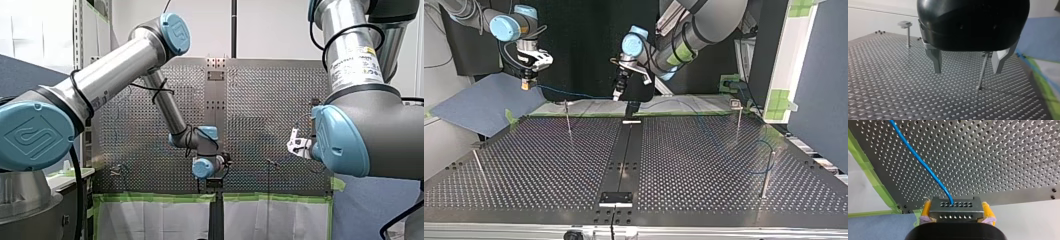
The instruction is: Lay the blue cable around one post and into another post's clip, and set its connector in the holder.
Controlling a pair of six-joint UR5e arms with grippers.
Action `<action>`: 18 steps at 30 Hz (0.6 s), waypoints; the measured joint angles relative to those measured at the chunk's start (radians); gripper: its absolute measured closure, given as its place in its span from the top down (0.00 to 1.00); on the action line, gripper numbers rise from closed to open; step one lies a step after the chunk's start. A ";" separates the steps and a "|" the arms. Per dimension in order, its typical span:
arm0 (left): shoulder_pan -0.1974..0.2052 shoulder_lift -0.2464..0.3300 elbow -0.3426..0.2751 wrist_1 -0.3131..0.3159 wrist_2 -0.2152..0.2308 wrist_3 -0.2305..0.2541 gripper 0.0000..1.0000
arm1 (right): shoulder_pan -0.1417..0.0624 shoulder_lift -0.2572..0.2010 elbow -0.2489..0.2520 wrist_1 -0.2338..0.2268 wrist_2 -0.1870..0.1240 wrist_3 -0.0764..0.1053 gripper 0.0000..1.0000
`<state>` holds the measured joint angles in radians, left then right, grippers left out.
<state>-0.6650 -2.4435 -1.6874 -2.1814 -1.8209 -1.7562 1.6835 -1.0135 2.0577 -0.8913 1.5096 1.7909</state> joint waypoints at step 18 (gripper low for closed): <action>-0.050 -0.166 0.069 0.002 0.044 -0.023 1.00 | 0.003 0.000 0.000 -0.001 -0.002 0.000 0.00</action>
<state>-0.7152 -2.6093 -1.6186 -2.1792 -1.7773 -1.7797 1.6865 -1.0134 2.0580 -0.8923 1.5080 1.7905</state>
